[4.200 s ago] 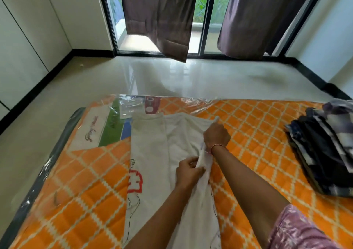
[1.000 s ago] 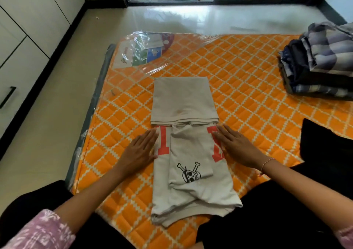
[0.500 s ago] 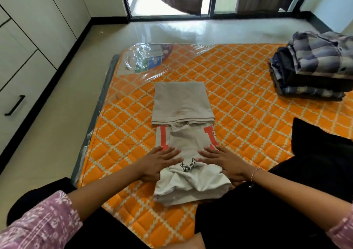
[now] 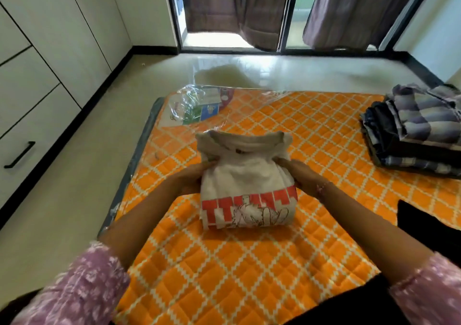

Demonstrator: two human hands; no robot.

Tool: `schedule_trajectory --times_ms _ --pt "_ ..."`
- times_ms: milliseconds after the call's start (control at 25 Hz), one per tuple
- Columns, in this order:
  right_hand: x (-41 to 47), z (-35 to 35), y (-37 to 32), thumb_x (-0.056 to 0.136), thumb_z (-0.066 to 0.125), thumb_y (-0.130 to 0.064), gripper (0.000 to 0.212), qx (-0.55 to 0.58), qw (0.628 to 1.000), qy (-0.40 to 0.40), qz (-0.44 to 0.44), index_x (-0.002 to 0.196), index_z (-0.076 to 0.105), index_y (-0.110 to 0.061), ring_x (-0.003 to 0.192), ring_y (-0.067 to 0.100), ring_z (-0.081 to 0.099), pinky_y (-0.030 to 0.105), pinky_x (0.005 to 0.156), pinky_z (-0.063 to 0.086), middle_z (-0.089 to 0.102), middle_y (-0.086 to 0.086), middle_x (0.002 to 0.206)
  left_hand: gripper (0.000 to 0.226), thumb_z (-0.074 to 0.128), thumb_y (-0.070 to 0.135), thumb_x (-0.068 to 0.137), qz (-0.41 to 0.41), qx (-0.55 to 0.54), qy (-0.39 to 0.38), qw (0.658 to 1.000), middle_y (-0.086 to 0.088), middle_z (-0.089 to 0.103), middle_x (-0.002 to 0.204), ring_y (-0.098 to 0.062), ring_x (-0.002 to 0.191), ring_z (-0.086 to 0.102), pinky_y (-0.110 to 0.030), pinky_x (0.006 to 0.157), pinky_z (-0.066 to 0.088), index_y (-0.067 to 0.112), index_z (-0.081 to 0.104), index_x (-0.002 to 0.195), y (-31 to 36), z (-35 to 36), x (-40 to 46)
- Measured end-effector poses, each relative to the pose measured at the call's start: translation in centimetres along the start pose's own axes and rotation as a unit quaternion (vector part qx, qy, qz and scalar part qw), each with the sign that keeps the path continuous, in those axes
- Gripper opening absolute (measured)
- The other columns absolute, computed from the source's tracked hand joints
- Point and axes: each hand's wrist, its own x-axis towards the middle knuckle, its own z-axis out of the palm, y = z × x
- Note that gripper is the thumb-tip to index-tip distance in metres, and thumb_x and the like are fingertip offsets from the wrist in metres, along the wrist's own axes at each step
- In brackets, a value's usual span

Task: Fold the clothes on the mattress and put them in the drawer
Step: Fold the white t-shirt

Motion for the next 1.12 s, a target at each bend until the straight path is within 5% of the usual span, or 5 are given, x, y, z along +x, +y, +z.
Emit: schedule_trajectory --times_ms 200,320,600,880,1120 --pt "2.2 2.3 5.5 0.095 0.053 -0.039 0.040 0.056 0.965 0.234 0.107 0.070 0.061 -0.009 0.066 0.026 0.057 0.035 0.065 0.043 0.062 0.011 0.074 0.038 0.052 0.039 0.095 0.009 -0.061 0.246 0.967 -0.011 0.066 0.096 -0.026 0.080 0.063 -0.035 0.065 0.051 0.005 0.060 0.110 -5.2 -1.0 3.6" --pt "0.9 4.1 7.8 0.095 0.055 -0.028 0.040 -0.073 0.948 0.310 0.008 0.058 0.052 -0.015 0.060 0.022 0.050 0.025 0.055 0.037 0.055 0.003 0.061 0.027 0.051 0.028 0.097 0.096 0.045 0.353 0.929 -0.011 0.069 0.098 -0.025 0.082 0.067 -0.042 0.073 0.057 0.007 0.060 0.111 -9.8 -0.1 3.6" --pt "-2.4 7.7 13.0 0.100 0.044 -0.026 0.030 -0.198 0.856 0.472 -0.075 0.091 0.061 -0.003 0.047 0.013 0.046 0.023 0.042 0.024 0.053 0.003 0.059 0.027 0.041 0.024 0.100 0.208 0.348 0.431 0.806 -0.012 0.068 0.086 -0.028 0.075 0.066 -0.041 0.060 0.055 0.012 0.057 0.117 -13.2 1.0 2.9" --pt "-2.4 5.8 12.6 0.095 0.049 -0.042 0.035 -0.228 0.853 0.469 -0.017 0.107 0.058 -0.010 0.096 0.034 0.057 0.037 0.072 0.045 0.063 0.014 0.102 0.023 0.052 0.025 0.096 0.172 0.458 0.497 0.716 -0.012 0.064 0.105 -0.027 0.093 0.061 -0.032 0.066 0.048 0.008 0.060 0.110 -13.4 1.3 1.3" --pt "-1.0 2.4 8.0 0.089 0.059 -0.047 0.044 -0.026 0.965 0.239 0.107 0.086 0.064 -0.003 0.080 0.028 0.062 0.032 0.068 0.047 0.068 0.015 0.088 0.047 0.055 0.034 0.095 0.031 0.115 0.279 0.953 -0.016 0.065 0.113 -0.023 0.083 0.066 -0.030 0.063 0.055 0.005 0.049 0.131 -8.0 1.5 2.9"
